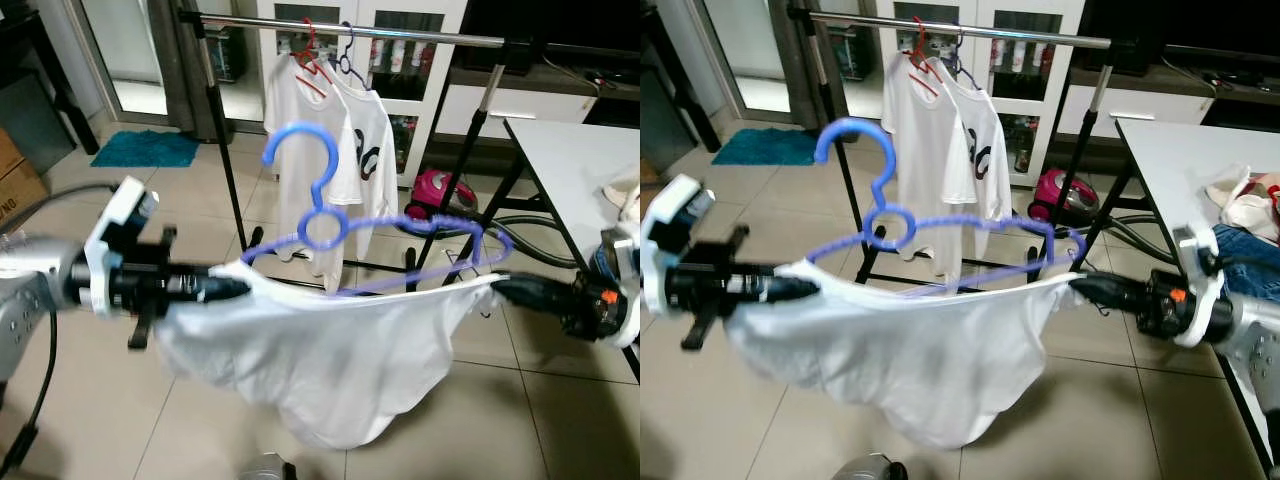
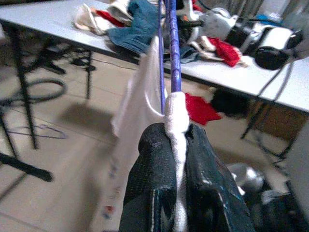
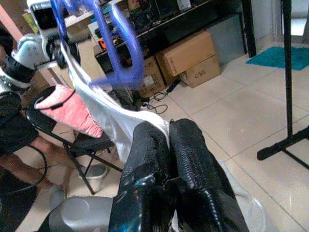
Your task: Hang hanger
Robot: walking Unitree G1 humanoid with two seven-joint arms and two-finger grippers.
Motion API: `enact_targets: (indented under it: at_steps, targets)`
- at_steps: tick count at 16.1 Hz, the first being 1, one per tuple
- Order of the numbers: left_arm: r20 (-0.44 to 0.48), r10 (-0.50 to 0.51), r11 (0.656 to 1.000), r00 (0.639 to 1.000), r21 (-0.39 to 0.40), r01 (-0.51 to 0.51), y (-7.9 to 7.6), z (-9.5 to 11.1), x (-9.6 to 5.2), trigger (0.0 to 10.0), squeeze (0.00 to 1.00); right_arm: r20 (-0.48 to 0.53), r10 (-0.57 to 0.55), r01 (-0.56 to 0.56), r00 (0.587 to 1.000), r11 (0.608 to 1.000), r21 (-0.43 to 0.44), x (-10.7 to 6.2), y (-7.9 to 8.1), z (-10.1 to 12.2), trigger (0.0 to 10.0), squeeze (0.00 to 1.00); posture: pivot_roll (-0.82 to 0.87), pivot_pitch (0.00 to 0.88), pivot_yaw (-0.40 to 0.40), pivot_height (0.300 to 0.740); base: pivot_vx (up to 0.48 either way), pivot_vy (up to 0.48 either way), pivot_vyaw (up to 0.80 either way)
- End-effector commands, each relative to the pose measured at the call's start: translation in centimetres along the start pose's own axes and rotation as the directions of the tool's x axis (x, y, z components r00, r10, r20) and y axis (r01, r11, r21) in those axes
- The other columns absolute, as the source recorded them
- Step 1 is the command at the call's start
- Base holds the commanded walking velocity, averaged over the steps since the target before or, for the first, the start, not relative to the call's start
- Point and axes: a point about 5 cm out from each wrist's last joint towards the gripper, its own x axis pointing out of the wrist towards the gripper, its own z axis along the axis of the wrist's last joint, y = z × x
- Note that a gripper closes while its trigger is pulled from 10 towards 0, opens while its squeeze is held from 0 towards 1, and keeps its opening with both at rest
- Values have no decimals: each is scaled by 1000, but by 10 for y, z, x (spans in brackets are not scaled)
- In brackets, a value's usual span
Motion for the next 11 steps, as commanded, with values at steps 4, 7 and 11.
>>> enact_targets:
  at_steps: [4,7,11]
  targets:
    - [-38,1,1000,999,-27,-2,0,-9,0,0,0,-9,21,-21,1000,999,-36,-1,-2,14,0,0,79,0,18,740,0,0,0]
    - [-4,-34,994,999,-102,34,-8,-15,5,0,0,-3,26,-26,1000,998,-54,-3,-5,23,0,0,80,0,16,740,0,0,0]
    - [94,63,995,994,-86,-55,-4,-7,-4,0,0,-11,17,-18,1000,998,-62,-8,-8,26,0,0,76,0,15,740,0,0,0]
